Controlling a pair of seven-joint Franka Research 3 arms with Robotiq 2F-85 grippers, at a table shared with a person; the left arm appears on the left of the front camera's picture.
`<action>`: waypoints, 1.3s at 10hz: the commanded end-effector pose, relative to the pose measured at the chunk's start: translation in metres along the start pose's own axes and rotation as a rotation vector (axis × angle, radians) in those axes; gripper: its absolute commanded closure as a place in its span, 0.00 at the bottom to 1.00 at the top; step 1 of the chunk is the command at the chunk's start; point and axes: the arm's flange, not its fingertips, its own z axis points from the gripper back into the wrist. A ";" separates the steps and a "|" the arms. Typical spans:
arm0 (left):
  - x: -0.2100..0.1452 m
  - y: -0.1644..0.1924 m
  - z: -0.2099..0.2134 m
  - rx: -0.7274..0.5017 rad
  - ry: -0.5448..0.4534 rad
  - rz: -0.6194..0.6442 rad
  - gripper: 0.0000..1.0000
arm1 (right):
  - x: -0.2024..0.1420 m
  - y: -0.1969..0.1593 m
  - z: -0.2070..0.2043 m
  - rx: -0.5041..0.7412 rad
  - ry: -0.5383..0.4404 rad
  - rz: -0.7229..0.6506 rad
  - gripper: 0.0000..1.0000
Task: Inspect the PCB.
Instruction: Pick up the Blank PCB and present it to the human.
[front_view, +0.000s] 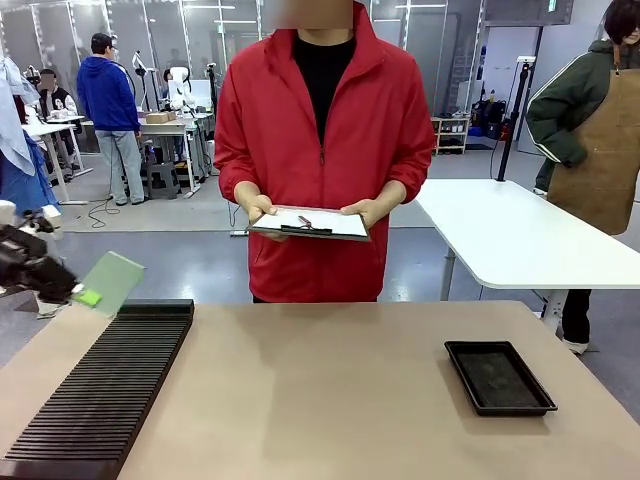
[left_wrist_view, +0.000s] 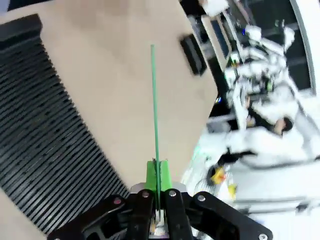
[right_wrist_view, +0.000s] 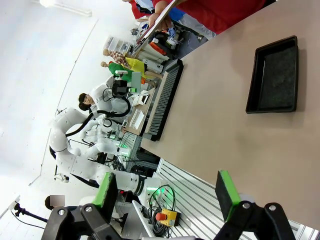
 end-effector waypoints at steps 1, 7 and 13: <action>0.050 0.003 -0.032 -0.132 -0.071 0.214 0.97 | 0.001 0.001 0.001 0.009 -0.009 0.024 0.00; 0.144 0.010 -0.082 -0.441 -0.003 0.222 0.97 | 0.001 0.001 0.001 0.009 -0.009 0.024 0.00; 0.139 0.013 -0.093 -0.464 -0.010 0.226 0.97 | 0.001 0.001 0.001 0.009 -0.009 0.024 0.00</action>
